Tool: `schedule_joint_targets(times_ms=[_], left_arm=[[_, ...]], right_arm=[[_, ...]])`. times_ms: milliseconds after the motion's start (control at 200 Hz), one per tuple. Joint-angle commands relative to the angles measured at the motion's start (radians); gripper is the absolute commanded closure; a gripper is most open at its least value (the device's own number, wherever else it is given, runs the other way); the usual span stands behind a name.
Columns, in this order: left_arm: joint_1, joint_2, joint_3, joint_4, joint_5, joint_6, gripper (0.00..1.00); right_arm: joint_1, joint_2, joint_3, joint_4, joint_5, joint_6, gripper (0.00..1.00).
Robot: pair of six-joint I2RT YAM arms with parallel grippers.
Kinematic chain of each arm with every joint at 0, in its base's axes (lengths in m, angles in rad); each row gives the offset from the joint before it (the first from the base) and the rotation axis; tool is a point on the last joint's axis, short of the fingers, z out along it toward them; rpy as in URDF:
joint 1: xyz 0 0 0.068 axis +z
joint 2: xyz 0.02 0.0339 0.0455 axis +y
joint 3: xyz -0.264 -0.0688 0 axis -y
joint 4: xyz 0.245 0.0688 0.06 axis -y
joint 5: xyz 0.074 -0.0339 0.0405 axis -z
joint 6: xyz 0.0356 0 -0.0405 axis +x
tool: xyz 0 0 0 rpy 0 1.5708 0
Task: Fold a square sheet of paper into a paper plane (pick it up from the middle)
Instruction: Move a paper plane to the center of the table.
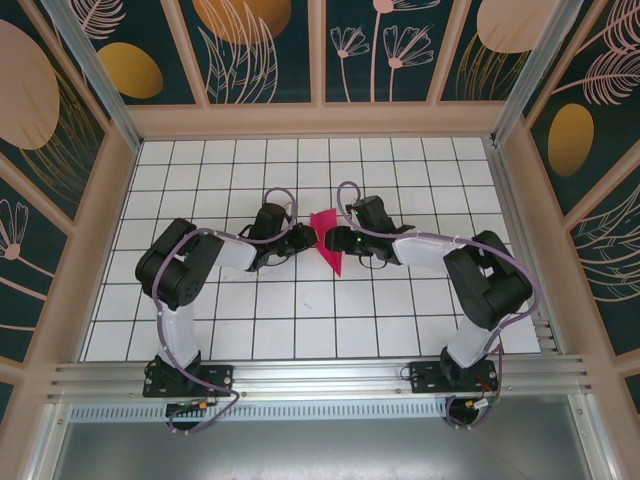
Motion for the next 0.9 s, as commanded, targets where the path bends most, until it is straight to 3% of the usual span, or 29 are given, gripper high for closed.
schedule_joint_targets(times_ms=[0, 180, 575, 715, 896], left_arm=[[0.010, -0.044, -0.008, -0.042, -0.047, 0.038, 0.82], [0.010, -0.040, 0.012, -0.137, -0.100, 0.066, 0.79], [0.010, -0.028, 0.046, -0.272, -0.166, 0.114, 0.80], [0.010, -0.026, 0.049, -0.282, -0.169, 0.116, 0.80], [0.010, -0.023, 0.053, -0.283, -0.168, 0.115, 0.80]], right_arm=[[0.008, 0.026, 0.041, -0.041, -0.017, -0.025, 0.44], [0.018, 0.057, 0.065, -0.092, 0.047, -0.025, 0.41], [0.041, 0.079, 0.088, -0.129, 0.038, -0.041, 0.38], [0.048, 0.092, 0.099, -0.133, 0.013, -0.045, 0.39], [0.065, 0.093, 0.108, -0.129, 0.033, -0.049, 0.48]])
